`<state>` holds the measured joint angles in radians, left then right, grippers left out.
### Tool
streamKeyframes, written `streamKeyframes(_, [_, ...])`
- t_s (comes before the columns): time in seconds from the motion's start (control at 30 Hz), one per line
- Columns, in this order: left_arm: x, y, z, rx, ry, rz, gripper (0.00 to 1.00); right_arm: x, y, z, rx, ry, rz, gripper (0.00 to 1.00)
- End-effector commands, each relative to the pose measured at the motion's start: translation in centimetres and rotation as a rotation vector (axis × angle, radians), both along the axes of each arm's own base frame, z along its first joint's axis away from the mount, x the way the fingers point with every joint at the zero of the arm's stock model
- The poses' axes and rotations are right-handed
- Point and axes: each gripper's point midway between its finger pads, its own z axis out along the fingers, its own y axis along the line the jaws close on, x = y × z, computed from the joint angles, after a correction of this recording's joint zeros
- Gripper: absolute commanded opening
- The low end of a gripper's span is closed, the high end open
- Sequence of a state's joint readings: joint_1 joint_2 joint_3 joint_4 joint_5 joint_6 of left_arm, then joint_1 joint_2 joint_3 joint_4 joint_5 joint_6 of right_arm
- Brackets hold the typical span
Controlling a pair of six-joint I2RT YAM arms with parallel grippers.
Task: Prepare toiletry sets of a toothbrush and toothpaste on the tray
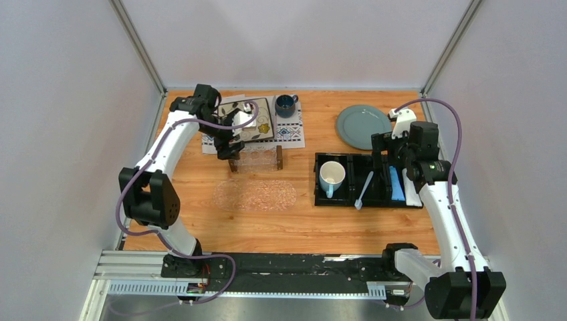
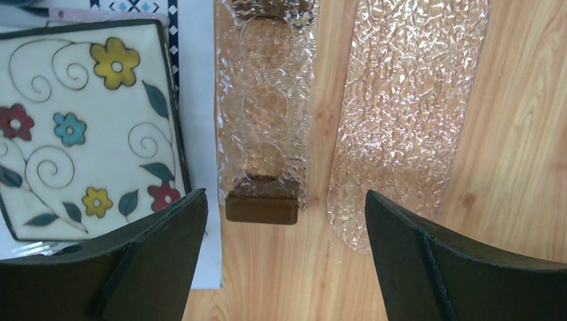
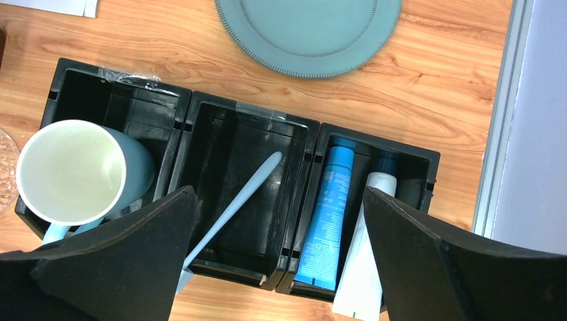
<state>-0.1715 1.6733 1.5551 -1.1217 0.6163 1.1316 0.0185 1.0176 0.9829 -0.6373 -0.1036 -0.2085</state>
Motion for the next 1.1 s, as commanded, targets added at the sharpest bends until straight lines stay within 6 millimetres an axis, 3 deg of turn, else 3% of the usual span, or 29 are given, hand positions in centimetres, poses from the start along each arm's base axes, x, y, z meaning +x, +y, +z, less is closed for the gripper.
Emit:
streamKeyframes(0.0, [1.0, -1.1, -0.2, 0.014, -0.071, -0.203, 0.95, 0.1, 0.3, 1.7, -0.005, -0.049, 0.031, 1.0])
streamKeyframes(0.37, [3.9, -1.6, -4.2, 0.139, -0.025, -0.241, 0.95, -0.1, 0.9, 0.2, 0.01, -0.033, 0.067, 1.0])
streamKeyframes(0.63, [4.1, -2.3, -6.5, 0.184, 0.04, -0.219, 0.95, 0.2, 1.0, -0.9, -0.002, -0.018, 0.087, 1.0])
streamKeyframes(1.07, [4.1, -2.2, -7.8, 0.235, 0.11, -0.109, 0.95, 0.3, 1.1, -1.4, -0.003, -0.019, 0.091, 1.0])
